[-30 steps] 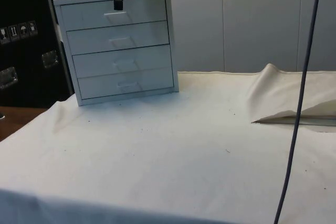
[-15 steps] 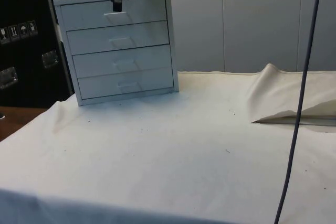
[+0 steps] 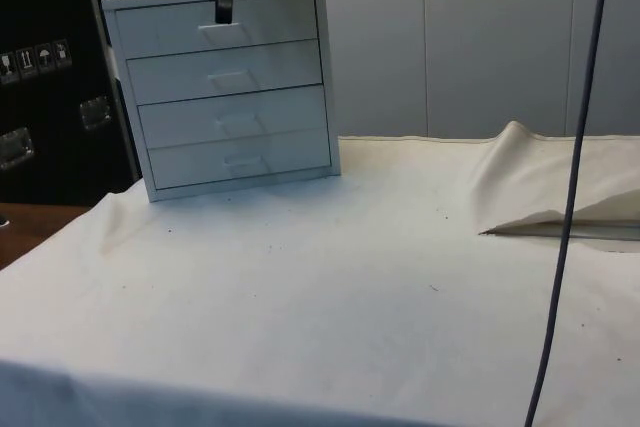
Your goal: Open the drawer, then close it.
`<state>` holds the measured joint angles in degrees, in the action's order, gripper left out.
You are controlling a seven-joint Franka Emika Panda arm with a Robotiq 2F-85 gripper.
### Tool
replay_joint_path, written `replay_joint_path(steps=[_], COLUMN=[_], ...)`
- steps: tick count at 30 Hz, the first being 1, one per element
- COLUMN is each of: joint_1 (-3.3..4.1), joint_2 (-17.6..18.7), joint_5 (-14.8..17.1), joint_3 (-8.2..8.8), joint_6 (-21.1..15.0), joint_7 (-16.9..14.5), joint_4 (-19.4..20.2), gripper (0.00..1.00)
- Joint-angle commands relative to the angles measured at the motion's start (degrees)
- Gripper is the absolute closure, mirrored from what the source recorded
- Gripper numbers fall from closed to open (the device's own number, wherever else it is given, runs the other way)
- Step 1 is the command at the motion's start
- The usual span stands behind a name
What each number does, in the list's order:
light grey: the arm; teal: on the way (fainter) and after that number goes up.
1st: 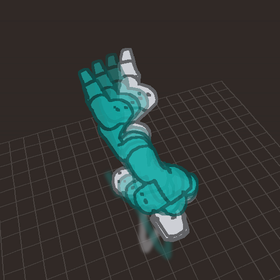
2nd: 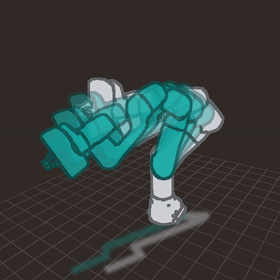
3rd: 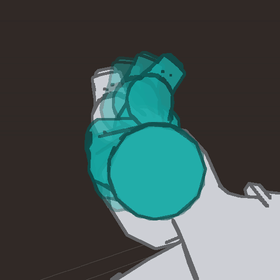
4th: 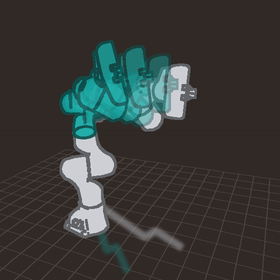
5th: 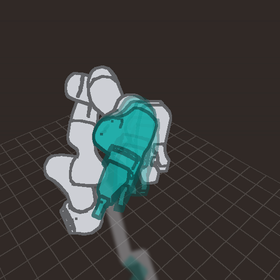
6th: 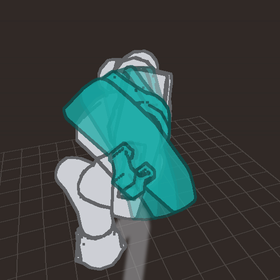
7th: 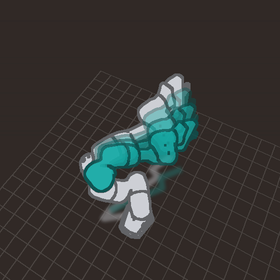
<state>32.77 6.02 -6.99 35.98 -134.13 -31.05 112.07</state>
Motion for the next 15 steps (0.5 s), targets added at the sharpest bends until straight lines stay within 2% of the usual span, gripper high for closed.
replay_joint_path(steps=[1, 7, 8, 15], joint_1=[-0.06, 0.0, -0.06, 0.11], joint_2=[1.2, 3.9, 3.5, 4.7], joint_5=[-0.86, -1.2, -0.34, -2.86], joint_3=[0.23, 0.8, 0.52, 1.43], joint_6=[0.06, -0.11, 0.06, 0.06], joint_7=[0.69, 2.12, 1.38, 4.3], joint_4=[-0.92, -2.52, -2.29, -3.04], gripper=[0.0, 0.0, 0.0, 0.0])
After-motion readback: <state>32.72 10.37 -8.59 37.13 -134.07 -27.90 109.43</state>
